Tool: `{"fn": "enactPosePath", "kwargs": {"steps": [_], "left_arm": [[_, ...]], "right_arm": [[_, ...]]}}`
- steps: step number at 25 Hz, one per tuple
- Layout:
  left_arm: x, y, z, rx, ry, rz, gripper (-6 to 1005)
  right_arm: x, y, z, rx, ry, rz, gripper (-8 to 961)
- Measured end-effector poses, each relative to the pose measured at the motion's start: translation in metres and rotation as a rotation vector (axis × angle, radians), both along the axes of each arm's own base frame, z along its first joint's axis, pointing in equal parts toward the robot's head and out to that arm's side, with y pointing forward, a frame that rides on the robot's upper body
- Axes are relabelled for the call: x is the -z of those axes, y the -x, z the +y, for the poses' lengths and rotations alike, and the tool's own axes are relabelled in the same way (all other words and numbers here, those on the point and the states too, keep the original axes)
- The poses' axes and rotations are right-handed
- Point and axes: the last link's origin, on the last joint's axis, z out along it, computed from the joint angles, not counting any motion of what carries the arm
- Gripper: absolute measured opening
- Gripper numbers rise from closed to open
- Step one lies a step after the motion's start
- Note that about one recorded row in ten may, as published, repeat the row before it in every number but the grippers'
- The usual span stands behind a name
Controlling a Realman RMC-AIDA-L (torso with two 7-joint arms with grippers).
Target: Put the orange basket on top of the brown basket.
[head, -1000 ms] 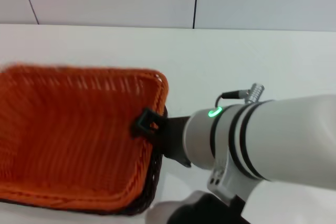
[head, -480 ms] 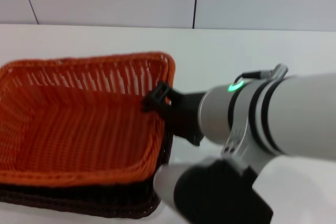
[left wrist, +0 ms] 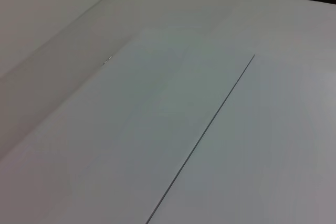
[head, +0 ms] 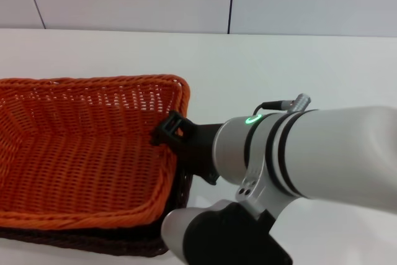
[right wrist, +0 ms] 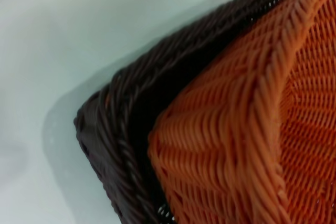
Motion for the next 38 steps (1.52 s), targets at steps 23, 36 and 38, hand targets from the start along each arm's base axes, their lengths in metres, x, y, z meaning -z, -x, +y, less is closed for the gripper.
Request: {"fn": "enactPosePath", "kwargs": {"steps": [23, 36, 38], "left_arm": [[-0.003, 0.002, -0.014, 0.018, -0.008, 0.005, 782], [-0.001, 0.003, -0.009, 0.034, 0.050, -0.014, 781], [-0.002, 0.003, -0.009, 0.038, 0.056, -0.013, 781]], "right_arm": [[-0.010, 0.017, -0.009, 0.140, -0.029, 0.075, 570], [-0.039, 0.011, 0.027, 0.441, -0.188, 0.213, 596], [-0.041, 0.011, 0.030, 0.455, -0.198, 0.229, 596]]}}
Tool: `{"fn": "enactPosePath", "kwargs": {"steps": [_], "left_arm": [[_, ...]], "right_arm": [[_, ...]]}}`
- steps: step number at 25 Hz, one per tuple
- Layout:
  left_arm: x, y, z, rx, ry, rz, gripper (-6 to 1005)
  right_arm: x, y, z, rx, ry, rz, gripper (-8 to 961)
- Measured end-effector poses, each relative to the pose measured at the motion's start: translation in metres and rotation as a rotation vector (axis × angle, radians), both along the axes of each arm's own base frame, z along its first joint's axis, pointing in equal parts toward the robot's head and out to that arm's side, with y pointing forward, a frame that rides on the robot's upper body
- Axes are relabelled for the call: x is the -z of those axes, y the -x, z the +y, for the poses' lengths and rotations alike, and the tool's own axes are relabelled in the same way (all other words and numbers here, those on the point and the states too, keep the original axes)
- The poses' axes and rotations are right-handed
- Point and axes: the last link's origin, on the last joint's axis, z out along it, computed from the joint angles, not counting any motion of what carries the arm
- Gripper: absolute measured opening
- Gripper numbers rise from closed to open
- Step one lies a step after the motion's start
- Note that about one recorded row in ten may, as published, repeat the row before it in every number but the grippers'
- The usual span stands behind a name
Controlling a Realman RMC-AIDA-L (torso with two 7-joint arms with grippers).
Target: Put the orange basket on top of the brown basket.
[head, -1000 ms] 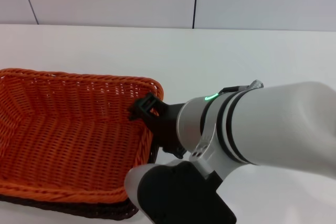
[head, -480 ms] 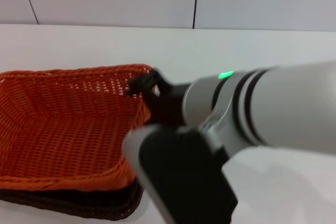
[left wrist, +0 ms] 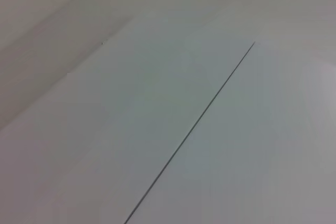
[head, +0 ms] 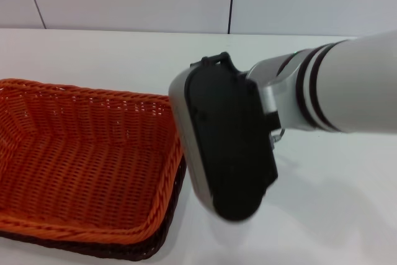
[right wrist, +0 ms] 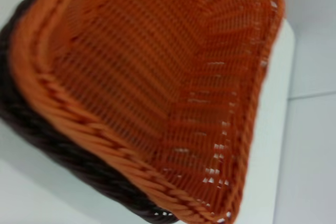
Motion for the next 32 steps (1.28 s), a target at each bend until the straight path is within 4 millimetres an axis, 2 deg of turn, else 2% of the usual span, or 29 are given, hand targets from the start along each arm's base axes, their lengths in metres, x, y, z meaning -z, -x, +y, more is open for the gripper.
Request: {"fn": "enactPosePath", "kwargs": {"steps": [5, 8, 9, 13, 14, 17, 18, 19, 22, 23, 25, 27, 28, 29, 32], "left_arm": [[-0.001, -0.002, 0.003, 0.014, 0.030, 0.013, 781], [-0.004, -0.003, 0.006, 0.038, 0.094, 0.031, 781], [-0.004, -0.003, 0.006, 0.038, 0.094, 0.031, 781], [-0.006, -0.005, 0.010, 0.046, 0.152, 0.066, 781], [-0.006, -0.005, 0.010, 0.046, 0.152, 0.066, 781], [-0.006, -0.005, 0.010, 0.047, 0.164, 0.073, 781], [-0.006, -0.006, 0.011, 0.050, 0.168, 0.075, 781], [-0.006, -0.006, 0.011, 0.050, 0.168, 0.075, 781], [-0.003, -0.008, 0.013, 0.061, 0.182, 0.081, 781], [-0.002, -0.008, 0.013, 0.062, 0.185, 0.081, 781], [0.000, -0.010, 0.015, 0.067, 0.192, 0.083, 781], [0.001, -0.011, 0.016, 0.069, 0.201, 0.095, 782], [0.002, -0.013, 0.017, 0.069, 0.212, 0.108, 782], [0.002, -0.014, 0.017, 0.067, 0.218, 0.117, 782], [0.003, -0.014, 0.018, 0.057, 0.234, 0.144, 782]], "right_arm": [[-0.023, 0.003, 0.022, 0.045, -0.100, 0.140, 596], [-0.042, 0.008, 0.037, 0.029, -0.191, 0.308, 596], [-0.042, 0.008, 0.037, 0.029, -0.191, 0.308, 596], [-0.057, 0.011, 0.052, -0.051, -0.292, 0.518, 596], [-0.057, 0.011, 0.052, -0.051, -0.292, 0.518, 595], [-0.058, -0.001, 0.060, -0.082, -0.351, 0.625, 595], [-0.056, -0.011, 0.063, -0.118, -0.390, 0.702, 595], [-0.056, -0.011, 0.063, -0.118, -0.390, 0.702, 595], [-0.051, -0.028, 0.064, -0.188, -0.452, 0.819, 596], [-0.051, -0.038, 0.061, -0.240, -0.496, 0.908, 596], [-0.050, -0.044, 0.060, -0.255, -0.513, 0.953, 596], [-0.048, -0.054, 0.057, -0.260, -0.544, 1.055, 596], [-0.045, -0.067, 0.056, -0.234, -0.577, 1.143, 596], [-0.045, -0.067, 0.056, -0.234, -0.577, 1.143, 596], [-0.040, -0.090, 0.056, -0.180, -0.645, 1.251, 596]]}}
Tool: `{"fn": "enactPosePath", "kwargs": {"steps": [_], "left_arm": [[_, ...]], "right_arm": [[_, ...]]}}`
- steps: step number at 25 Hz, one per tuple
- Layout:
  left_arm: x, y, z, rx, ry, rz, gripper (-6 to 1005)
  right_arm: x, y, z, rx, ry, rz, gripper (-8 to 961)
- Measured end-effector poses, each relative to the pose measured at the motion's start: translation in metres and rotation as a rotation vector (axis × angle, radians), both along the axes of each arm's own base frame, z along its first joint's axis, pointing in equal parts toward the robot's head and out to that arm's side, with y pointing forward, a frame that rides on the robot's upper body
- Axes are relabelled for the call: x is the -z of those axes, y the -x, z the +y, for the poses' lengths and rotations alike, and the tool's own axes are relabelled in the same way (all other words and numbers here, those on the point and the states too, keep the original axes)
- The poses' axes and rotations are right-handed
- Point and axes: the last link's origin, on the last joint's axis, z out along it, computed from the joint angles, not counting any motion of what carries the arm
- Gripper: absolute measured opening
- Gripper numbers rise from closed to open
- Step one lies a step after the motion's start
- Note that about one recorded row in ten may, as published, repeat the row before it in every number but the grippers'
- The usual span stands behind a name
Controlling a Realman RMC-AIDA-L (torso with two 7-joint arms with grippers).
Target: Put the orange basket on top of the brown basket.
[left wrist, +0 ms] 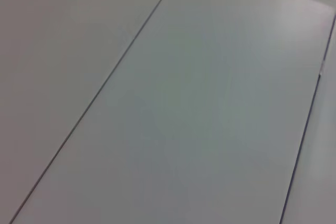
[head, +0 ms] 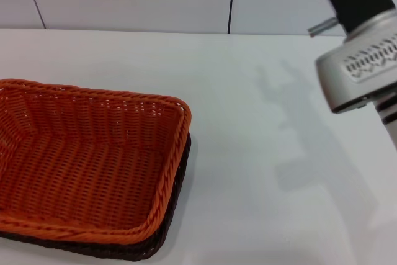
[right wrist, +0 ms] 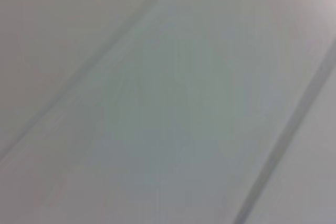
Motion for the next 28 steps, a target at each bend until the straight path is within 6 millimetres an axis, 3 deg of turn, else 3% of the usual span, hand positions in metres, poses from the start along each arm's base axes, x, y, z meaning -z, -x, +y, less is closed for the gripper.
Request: {"fn": "enactPosePath", "kwargs": {"steps": [1, 11, 21, 28], "left_arm": [[-0.001, -0.001, 0.000, -0.007, 0.004, 0.027, 782], [-0.008, 0.000, -0.001, -0.063, -0.003, 0.133, 781], [-0.019, 0.006, -0.004, -0.110, -0.036, 0.143, 782], [-0.025, 0.009, -0.004, -0.123, -0.057, 0.139, 782]], "right_arm": [[0.001, -0.012, -0.001, 0.028, -0.027, 0.079, 596], [0.008, -0.051, -0.003, 0.148, -0.137, 0.314, 595], [0.010, -0.073, -0.007, 0.269, -0.164, 0.434, 595], [0.014, -0.076, -0.018, 0.273, -0.180, 0.441, 595]]}}
